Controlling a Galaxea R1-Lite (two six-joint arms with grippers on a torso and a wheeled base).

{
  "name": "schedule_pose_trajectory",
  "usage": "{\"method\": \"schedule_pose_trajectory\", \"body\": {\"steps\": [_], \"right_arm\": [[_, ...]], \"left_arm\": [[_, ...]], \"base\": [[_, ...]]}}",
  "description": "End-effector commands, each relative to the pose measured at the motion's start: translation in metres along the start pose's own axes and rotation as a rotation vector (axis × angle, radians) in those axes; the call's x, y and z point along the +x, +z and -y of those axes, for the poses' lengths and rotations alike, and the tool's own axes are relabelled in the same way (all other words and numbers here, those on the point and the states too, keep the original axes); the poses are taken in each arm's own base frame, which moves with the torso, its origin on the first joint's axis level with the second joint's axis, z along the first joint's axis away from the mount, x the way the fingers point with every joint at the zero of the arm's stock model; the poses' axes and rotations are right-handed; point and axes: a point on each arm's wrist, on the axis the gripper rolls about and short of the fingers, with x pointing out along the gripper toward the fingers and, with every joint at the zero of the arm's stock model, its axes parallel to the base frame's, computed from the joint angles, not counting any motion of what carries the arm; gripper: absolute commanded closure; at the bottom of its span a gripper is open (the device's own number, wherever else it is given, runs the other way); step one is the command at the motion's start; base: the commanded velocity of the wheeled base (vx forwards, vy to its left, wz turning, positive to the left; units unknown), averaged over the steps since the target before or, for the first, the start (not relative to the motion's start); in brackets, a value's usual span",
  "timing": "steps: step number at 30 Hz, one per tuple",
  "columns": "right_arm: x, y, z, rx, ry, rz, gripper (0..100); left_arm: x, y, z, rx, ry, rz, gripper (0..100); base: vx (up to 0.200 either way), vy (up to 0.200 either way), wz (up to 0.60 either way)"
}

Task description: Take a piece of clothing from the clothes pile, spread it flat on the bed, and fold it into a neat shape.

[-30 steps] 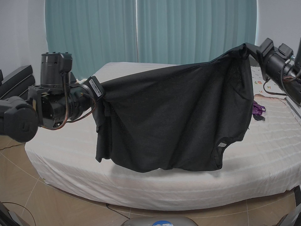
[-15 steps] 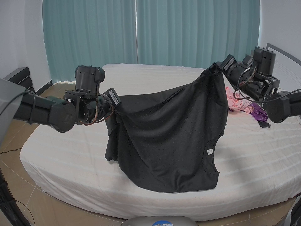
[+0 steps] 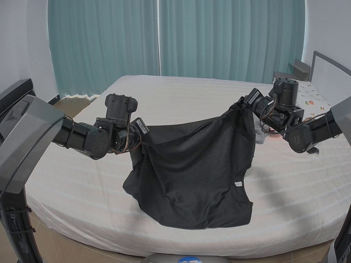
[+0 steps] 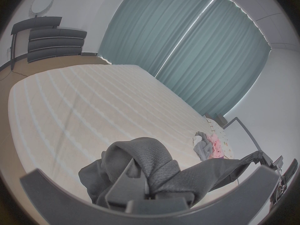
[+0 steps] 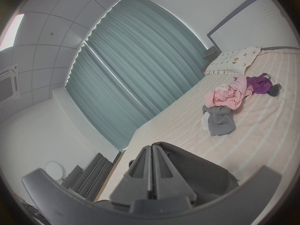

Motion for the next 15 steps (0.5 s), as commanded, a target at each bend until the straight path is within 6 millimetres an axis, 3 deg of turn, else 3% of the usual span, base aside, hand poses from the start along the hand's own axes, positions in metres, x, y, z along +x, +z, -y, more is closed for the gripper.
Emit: {"method": "schedule_pose_trajectory", "body": {"steps": [1, 6, 8, 13, 14, 15], "right_arm": [[0.022, -0.024, 0.017, -0.004, -0.041, -0.036, 100], [0.049, -0.037, 0.030, -0.002, -0.076, 0.006, 100], [0.051, -0.038, 0.031, -0.001, -0.074, 0.010, 100], [0.071, -0.061, 0.049, 0.000, -0.074, 0.021, 100], [0.079, -0.070, 0.056, -0.001, -0.087, 0.021, 100], [0.080, -0.071, 0.057, -0.002, -0.089, 0.021, 100]], "left_arm": [[0.027, -0.016, -0.009, 0.006, 0.039, -0.034, 100], [0.053, -0.021, -0.017, -0.024, 0.060, -0.034, 100], [0.056, -0.021, -0.018, -0.028, 0.062, -0.034, 100], [0.085, -0.030, -0.025, -0.078, 0.079, -0.033, 100], [0.096, -0.034, -0.029, -0.091, 0.088, -0.033, 0], [0.097, -0.035, -0.029, -0.093, 0.088, -0.032, 0]], "base": [[0.000, 0.000, 0.00], [0.000, 0.000, 0.00], [0.000, 0.000, 0.00], [0.000, 0.000, 0.00], [0.000, 0.000, 0.00], [0.000, 0.000, 0.00]]}}
